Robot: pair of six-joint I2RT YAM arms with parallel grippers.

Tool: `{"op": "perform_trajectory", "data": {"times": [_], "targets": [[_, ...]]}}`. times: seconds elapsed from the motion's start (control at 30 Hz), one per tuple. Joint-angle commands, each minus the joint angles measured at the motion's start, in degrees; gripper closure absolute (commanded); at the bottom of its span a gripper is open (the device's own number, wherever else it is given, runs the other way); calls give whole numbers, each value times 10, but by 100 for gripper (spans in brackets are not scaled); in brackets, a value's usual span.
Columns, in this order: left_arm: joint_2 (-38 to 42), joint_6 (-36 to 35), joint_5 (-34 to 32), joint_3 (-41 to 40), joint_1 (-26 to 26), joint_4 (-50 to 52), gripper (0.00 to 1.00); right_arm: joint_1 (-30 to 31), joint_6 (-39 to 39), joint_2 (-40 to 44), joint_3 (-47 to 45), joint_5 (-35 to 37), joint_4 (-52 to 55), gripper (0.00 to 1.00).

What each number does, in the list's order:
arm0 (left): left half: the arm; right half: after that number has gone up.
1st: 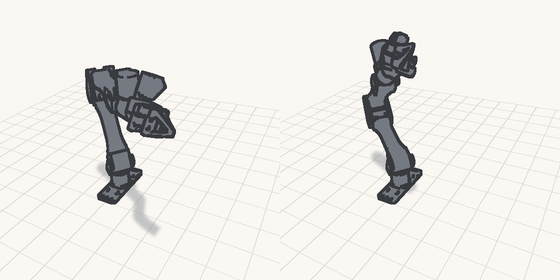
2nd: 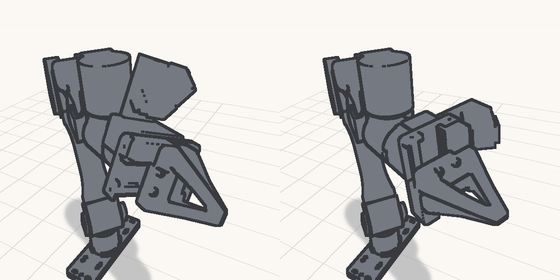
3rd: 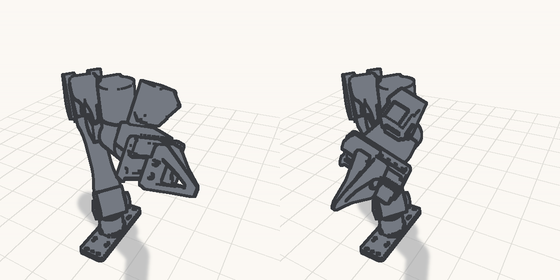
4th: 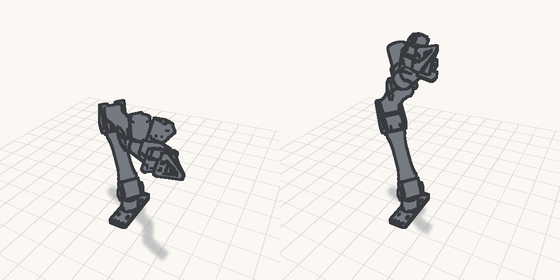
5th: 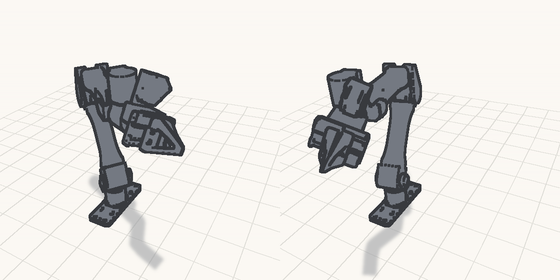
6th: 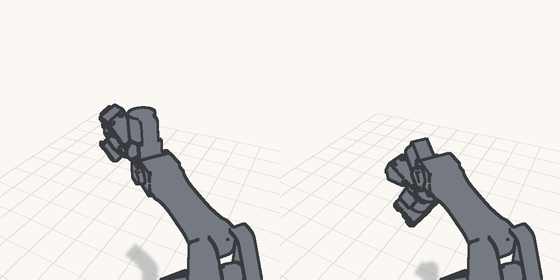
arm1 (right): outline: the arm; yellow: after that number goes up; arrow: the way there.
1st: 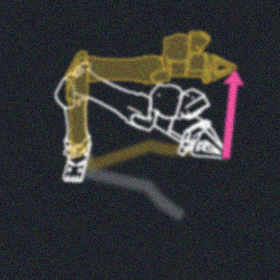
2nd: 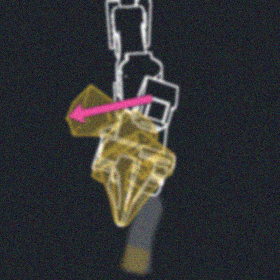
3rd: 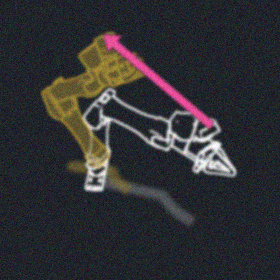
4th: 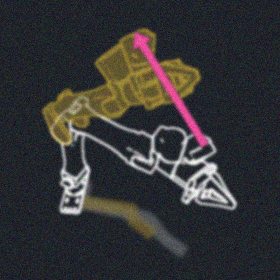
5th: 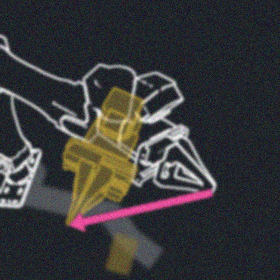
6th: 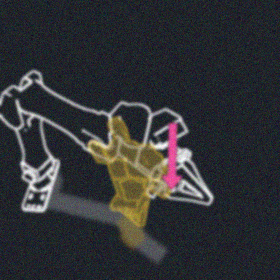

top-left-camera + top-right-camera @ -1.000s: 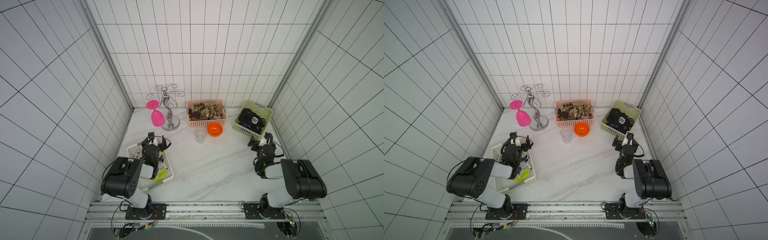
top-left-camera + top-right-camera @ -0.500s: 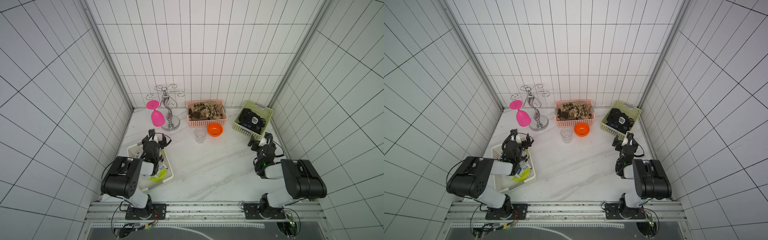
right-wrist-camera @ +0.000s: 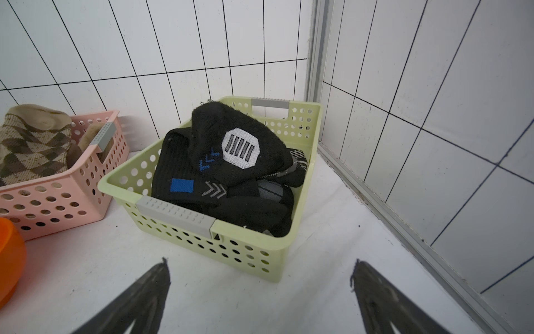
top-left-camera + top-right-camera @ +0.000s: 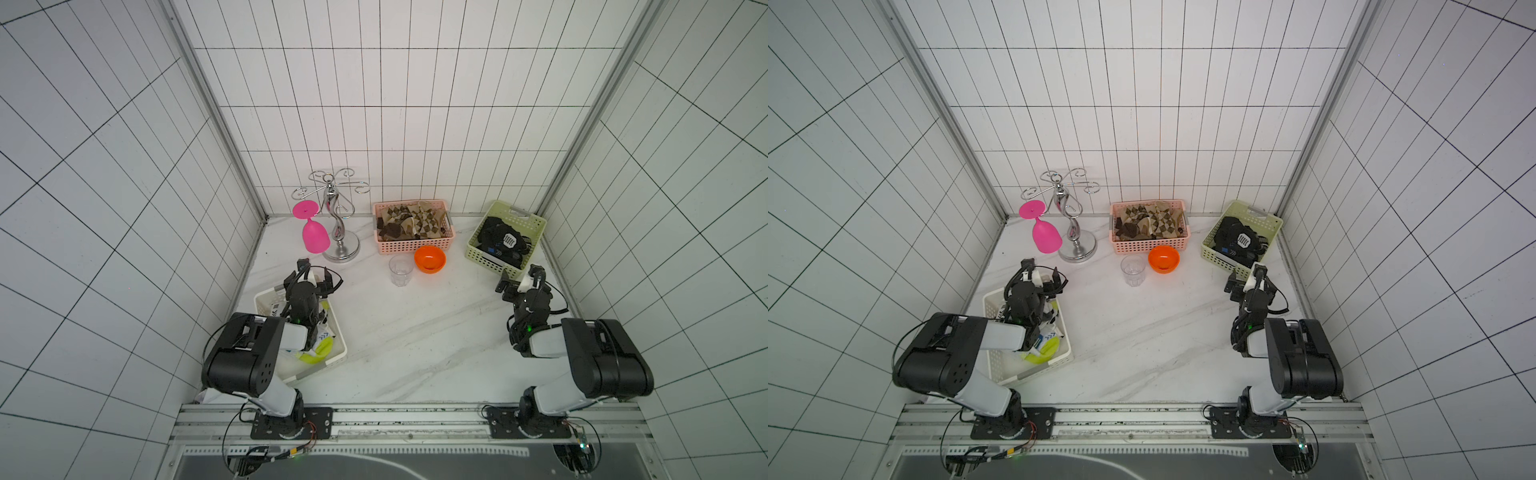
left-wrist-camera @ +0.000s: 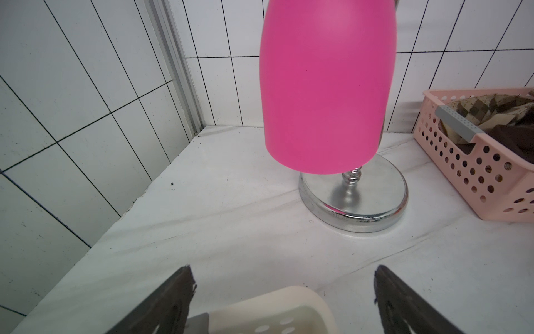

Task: Sort the socks into the basket by color
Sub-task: Reset both arms

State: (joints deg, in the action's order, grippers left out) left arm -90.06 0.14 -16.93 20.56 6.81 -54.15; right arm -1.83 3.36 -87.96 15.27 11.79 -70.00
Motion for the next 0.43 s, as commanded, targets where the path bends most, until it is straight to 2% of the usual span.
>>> {"op": "perform_trajectory", "data": {"times": [0.0,0.4], "targets": [[6,-5,-6,9,1,2,3,2,-11,-3,-18,-1,-36,1],[6,-4,-6,9,2,4,3,3,-13,-3,-16,-1,-32,0]]}}
